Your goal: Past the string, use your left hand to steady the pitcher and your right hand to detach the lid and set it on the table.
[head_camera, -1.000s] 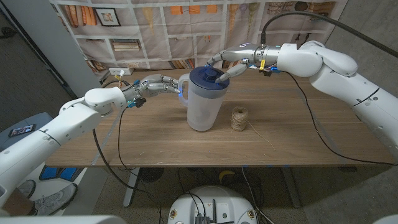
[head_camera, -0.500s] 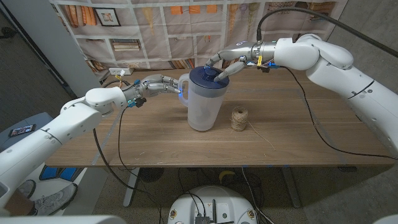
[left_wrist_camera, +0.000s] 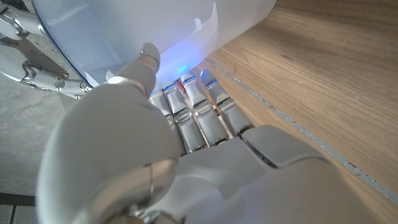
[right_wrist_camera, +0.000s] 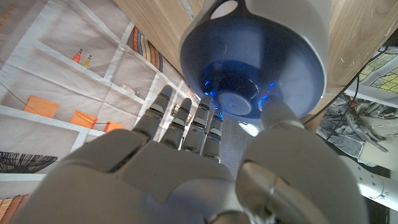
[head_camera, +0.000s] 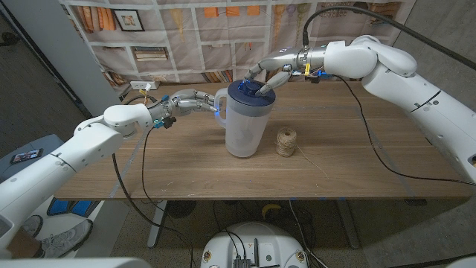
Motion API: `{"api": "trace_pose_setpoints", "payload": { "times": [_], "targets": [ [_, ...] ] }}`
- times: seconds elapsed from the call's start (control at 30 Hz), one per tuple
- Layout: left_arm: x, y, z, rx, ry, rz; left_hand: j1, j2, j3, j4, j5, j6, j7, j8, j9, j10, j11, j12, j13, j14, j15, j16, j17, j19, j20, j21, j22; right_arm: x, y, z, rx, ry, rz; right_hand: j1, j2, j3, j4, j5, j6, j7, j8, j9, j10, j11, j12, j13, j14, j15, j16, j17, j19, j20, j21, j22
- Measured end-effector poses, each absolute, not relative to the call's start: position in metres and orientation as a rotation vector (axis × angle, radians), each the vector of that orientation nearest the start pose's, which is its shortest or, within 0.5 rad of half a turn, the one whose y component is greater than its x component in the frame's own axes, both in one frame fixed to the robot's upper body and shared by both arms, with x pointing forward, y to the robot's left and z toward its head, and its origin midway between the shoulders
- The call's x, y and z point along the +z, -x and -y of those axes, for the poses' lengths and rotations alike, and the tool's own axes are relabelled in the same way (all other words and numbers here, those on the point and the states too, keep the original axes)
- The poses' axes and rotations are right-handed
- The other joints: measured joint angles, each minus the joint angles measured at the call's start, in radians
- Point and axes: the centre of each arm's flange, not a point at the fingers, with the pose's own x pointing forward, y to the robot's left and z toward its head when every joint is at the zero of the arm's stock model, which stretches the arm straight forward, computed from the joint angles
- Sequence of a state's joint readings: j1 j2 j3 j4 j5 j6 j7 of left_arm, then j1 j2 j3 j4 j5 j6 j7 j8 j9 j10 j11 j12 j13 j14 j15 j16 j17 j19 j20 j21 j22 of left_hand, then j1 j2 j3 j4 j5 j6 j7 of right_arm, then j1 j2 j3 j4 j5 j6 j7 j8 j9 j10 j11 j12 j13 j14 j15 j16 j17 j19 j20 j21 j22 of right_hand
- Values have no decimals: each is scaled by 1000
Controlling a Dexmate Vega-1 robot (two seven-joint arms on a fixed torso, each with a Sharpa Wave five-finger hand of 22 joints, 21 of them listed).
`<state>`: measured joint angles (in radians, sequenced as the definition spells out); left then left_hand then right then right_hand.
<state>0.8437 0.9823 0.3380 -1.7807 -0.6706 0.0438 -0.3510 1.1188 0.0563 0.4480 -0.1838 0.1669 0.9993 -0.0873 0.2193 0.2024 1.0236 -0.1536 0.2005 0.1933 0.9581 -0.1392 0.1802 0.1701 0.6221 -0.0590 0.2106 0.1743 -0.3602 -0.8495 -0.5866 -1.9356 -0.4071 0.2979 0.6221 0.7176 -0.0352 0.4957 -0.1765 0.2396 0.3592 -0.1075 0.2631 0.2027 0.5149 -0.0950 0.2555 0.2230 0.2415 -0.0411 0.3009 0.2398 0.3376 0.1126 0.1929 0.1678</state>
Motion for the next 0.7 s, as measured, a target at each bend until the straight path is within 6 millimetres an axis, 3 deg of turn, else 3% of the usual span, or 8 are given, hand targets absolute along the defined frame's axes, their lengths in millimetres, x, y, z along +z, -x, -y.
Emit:
{"api": "trace_pose_setpoints", "payload": {
  "times": [0.27, 0.53, 0.7],
  "targets": [
    [67, -557, -289, -593, -500, 488, 0, 0, -4, 4, 1, 0, 0, 4, 0, 0, 0, 0, 0, 0, 0, 2, 6, 0, 0, 0, 0, 189, -478, 126, 518, 1875, 1005, 5, 5, 0, 0, 0, 34, -9, 12, 0, 30, -16, 2, 0, 23, 2, 7, 0, 0, 0, 0, 0],
    [68, -557, -287, -598, -502, 488, 0, 0, -4, 4, 1, 0, 0, 4, 0, 0, 0, 0, 0, 3, 3, 2, 6, 0, 0, 0, 0, 192, -480, 127, 511, 1881, 1005, 5, 5, -8, 8, -15, 90, -18, 36, 0, 84, -47, 7, 0, 61, 0, 30, 2, 27, -5, 0, 0],
    [69, -557, -287, -601, -504, 486, 0, 0, -4, 4, 1, 0, 0, 4, 0, 0, 0, 0, 4, 5, 1, 2, 6, 0, 0, 0, 0, 193, -482, 129, 507, 1878, 1004, 21, -11, -17, 9, -22, 133, -25, 53, 0, 121, -55, 11, -4, 82, 0, 45, 4, 32, -11, 0, 0]
  ]
}}
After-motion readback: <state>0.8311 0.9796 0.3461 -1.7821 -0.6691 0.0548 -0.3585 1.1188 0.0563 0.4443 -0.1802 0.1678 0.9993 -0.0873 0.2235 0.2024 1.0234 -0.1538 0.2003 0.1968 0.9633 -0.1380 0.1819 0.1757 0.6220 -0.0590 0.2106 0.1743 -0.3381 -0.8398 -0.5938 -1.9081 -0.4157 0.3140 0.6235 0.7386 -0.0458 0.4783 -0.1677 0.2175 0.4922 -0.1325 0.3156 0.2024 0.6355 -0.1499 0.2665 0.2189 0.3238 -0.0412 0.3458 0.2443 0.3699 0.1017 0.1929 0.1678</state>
